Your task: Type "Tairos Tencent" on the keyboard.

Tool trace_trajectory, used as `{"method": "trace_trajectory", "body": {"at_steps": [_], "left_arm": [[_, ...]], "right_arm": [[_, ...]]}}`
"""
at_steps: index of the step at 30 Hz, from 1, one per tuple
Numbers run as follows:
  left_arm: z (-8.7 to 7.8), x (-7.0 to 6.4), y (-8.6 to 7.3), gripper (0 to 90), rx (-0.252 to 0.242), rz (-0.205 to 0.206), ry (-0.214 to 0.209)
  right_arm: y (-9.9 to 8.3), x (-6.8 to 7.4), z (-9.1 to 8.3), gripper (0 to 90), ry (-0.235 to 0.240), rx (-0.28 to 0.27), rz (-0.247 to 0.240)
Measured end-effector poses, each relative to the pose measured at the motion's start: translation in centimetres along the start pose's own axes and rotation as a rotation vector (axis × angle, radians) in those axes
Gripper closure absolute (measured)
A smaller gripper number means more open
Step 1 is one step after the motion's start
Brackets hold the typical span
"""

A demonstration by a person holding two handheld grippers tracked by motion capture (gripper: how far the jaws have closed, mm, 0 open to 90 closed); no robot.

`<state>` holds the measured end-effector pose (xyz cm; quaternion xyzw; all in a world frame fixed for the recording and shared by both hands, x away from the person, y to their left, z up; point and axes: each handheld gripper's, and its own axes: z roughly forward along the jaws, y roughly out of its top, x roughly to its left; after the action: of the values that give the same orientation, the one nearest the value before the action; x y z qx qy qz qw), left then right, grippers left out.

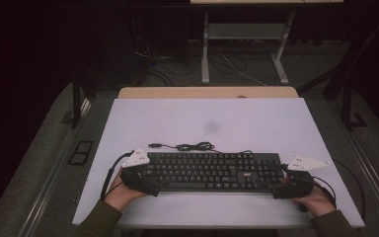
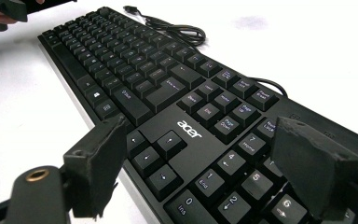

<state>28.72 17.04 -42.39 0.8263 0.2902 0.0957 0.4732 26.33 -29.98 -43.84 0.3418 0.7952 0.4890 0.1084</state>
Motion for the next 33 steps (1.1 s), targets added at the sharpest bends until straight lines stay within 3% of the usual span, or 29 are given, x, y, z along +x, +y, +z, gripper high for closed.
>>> {"method": "trace_trajectory", "body": {"at_steps": [15, 33], "left_arm": [[0.2, 0.0, 0.2, 0.0, -0.007, 0.000, -0.001], [0.2, 0.2, 0.5, 0.0, -0.019, 0.001, -0.006]], "right_arm": [[0.4, 0.1, 0.4, 17.8, -0.006, -0.010, -0.006], [2.5, 0.8, 1.7, 16.6, -0.009, -0.014, -0.006]]}}
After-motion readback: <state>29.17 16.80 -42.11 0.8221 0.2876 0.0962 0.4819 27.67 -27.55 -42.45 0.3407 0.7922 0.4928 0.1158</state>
